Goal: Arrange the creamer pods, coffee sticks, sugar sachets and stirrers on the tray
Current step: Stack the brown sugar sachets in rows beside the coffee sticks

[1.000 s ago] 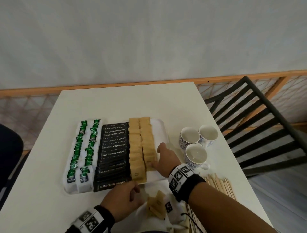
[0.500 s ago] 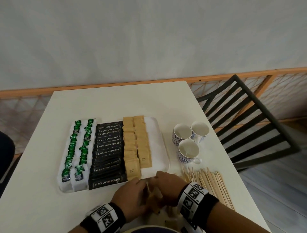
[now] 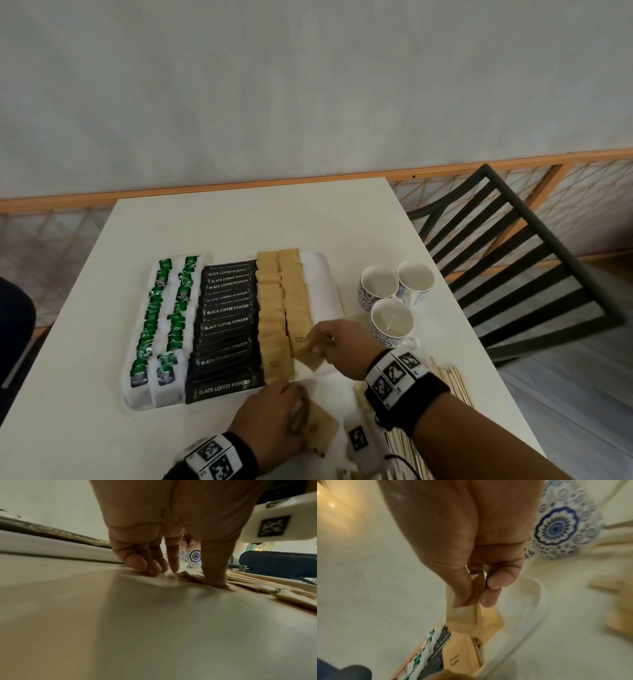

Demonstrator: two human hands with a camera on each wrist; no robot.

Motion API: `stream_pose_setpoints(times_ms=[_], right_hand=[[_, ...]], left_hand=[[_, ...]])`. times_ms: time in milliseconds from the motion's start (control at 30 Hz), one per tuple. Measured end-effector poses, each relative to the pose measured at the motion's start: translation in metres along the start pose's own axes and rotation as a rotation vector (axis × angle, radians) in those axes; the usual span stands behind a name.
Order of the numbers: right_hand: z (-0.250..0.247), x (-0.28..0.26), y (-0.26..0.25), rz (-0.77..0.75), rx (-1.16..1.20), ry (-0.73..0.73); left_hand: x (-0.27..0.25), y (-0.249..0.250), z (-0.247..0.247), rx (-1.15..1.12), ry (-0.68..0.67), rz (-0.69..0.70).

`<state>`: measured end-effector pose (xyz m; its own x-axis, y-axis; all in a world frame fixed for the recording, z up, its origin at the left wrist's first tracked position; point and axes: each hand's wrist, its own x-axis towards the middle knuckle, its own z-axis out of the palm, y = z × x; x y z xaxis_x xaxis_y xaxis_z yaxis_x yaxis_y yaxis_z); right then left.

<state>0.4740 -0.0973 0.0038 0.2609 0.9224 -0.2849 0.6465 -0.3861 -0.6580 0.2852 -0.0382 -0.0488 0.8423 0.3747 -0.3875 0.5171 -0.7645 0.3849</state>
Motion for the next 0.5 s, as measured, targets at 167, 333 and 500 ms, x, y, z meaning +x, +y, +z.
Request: stream_pose_setpoints(times_ms=[167,333,500], right_hand=[[0.005,0.029,-0.007,0.064,-0.299,-0.143],[0.017,0.042,-0.003,0.128,-0.263,-0.101],[0.015,0.049,-0.001,0.158,-0.172,-0.011]], left_hand=[[0.005,-0.001,-0.001,0.072,-0.051,0.060],[0.010,0.000,-0.006,0.104,-0.092,0.083],[0.014,-0.001,-0.008,0.144,-0.128,0.070]])
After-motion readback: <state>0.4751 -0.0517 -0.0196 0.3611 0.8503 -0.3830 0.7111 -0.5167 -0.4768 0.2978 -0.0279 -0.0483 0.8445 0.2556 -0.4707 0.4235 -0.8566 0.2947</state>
